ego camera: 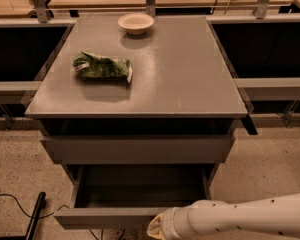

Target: Close middle drawer

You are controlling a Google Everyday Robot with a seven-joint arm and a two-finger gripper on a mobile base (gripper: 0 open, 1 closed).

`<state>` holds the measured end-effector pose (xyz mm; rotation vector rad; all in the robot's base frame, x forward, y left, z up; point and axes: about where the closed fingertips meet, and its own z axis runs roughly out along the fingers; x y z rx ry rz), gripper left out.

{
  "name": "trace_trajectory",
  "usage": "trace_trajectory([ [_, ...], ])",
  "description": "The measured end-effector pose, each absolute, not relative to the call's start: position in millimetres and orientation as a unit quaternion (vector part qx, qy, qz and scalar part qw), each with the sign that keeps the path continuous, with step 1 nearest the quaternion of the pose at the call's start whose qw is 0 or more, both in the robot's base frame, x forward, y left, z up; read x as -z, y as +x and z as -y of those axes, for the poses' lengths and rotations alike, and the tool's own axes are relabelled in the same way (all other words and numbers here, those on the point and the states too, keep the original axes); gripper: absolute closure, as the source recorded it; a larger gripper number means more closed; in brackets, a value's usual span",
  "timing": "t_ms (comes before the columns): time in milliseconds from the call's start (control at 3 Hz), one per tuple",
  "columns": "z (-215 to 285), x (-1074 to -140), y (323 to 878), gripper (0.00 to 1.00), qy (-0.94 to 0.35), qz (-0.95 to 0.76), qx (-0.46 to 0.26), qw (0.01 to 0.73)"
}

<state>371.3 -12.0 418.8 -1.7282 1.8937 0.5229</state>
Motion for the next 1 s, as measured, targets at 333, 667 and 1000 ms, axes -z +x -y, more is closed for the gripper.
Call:
trace_trajectory([
  [333, 9, -420, 376, 1.0, -0.642, -0.696, -0.188, 0.26],
  [667, 7, -423, 395, 1.0, -0.65, -0.687, -0.172, 0.276],
  [1000, 9, -426, 423, 1.0, -0.655, -0.671, -0.15, 0.314],
])
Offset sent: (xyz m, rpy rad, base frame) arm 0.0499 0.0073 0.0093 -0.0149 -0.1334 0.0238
